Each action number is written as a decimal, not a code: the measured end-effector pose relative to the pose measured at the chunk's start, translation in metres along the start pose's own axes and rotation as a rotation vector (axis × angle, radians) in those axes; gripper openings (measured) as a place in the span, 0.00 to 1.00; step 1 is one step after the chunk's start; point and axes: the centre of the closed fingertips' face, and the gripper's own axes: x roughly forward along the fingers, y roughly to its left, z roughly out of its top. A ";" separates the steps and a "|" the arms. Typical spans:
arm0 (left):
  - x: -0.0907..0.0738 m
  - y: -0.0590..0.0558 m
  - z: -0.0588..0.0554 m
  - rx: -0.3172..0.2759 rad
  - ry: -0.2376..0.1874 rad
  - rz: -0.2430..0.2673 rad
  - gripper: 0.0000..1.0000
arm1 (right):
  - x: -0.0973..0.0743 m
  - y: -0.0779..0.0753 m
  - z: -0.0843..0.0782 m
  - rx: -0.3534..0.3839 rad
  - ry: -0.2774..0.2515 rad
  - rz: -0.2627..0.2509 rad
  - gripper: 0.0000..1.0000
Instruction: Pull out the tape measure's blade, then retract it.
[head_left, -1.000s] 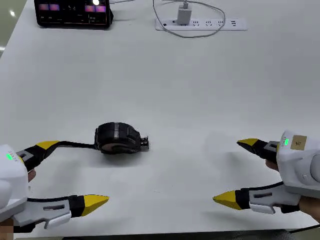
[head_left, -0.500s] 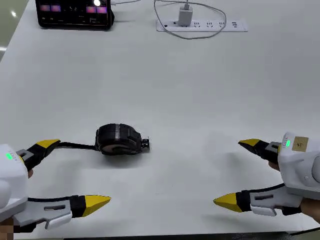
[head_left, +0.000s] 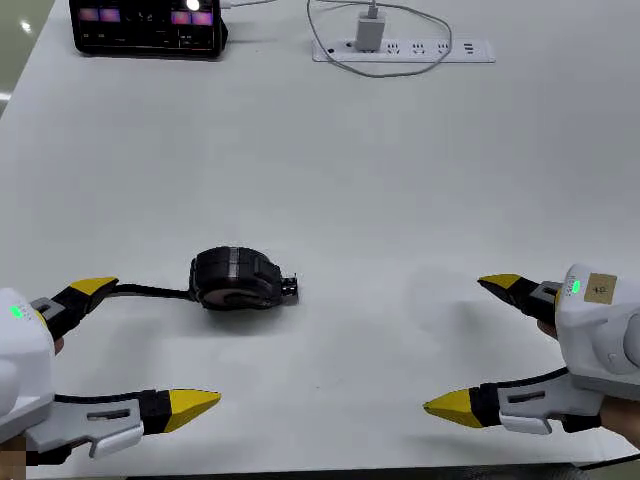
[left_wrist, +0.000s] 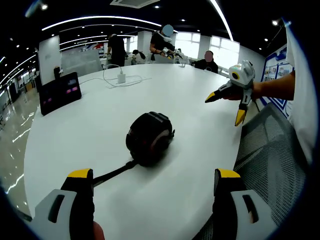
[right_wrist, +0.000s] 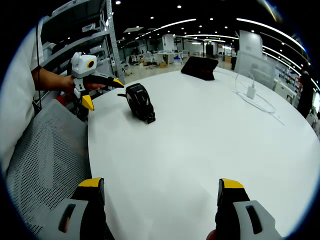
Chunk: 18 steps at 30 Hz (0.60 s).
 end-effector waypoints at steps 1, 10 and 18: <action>0.000 0.000 0.000 0.001 0.000 -0.001 0.98 | 0.000 0.000 0.000 0.000 0.000 0.000 0.93; 0.004 0.003 0.006 0.023 -0.003 -0.008 0.98 | 0.003 -0.003 0.006 -0.014 -0.003 0.005 0.93; 0.007 0.005 0.010 0.042 0.001 -0.024 0.98 | 0.007 -0.005 0.012 -0.042 0.004 0.023 0.92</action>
